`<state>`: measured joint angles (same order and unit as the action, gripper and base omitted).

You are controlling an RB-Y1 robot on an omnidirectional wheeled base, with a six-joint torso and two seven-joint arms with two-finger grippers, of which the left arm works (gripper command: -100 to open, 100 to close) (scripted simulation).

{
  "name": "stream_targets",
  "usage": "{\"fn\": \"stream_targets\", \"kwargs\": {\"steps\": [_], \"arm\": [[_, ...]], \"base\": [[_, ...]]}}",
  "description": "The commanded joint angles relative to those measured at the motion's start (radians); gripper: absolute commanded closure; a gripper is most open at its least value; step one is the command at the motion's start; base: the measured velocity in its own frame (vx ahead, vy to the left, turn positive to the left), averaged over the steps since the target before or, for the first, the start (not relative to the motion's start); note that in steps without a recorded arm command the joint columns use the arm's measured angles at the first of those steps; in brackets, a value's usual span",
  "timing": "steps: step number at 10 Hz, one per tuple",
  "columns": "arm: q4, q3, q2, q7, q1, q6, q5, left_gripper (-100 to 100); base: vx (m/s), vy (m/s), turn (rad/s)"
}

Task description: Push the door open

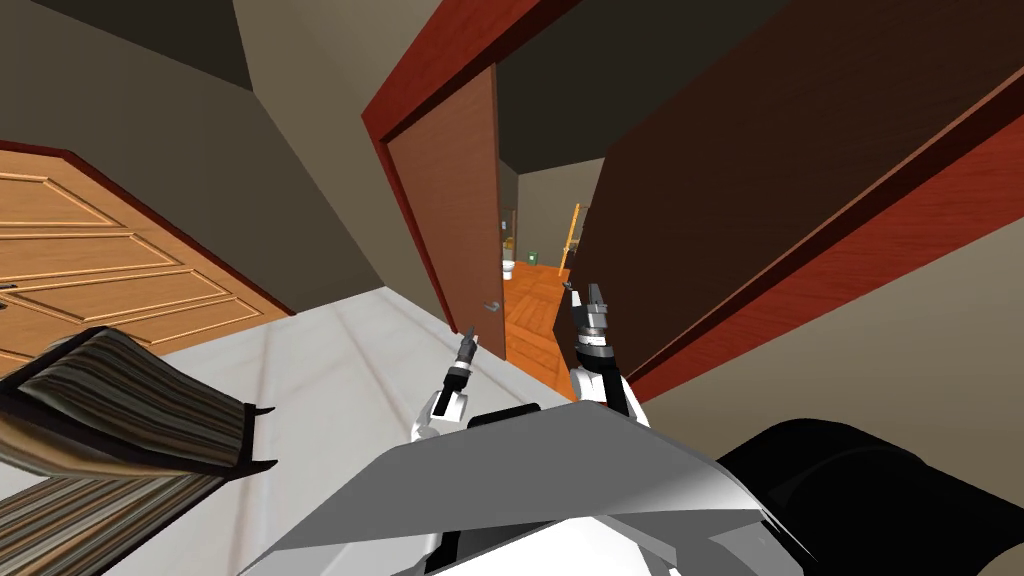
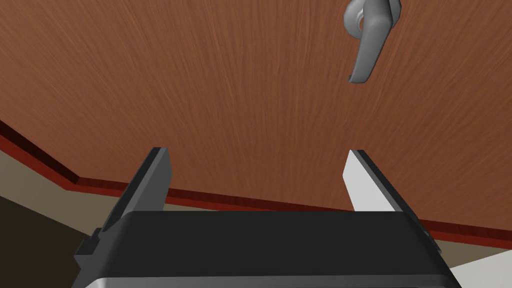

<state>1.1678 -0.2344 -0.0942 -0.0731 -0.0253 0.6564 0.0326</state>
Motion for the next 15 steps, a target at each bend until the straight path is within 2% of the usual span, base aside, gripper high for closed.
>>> {"fn": "stream_targets", "kwargs": {"steps": [1,4,6,7,15], "arm": [[-0.031,-0.011,0.0,-0.003,0.012,0.008,-0.003,-100],[-0.099,-0.03,0.004,-0.005,0.04,0.026,-0.008,-100],[-0.187,-0.055,0.011,-0.007,0.077,0.05,-0.015,-100],[-0.187,-0.055,0.011,-0.007,0.077,0.05,-0.015,-100],[-0.343,-0.098,0.029,-0.012,0.141,0.092,-0.026,-100]], "base": [[0.075,0.069,-0.081],[0.07,0.076,-0.073],[0.12,0.123,-0.151],[0.086,0.11,-0.043],[0.063,0.074,-0.062]]}}
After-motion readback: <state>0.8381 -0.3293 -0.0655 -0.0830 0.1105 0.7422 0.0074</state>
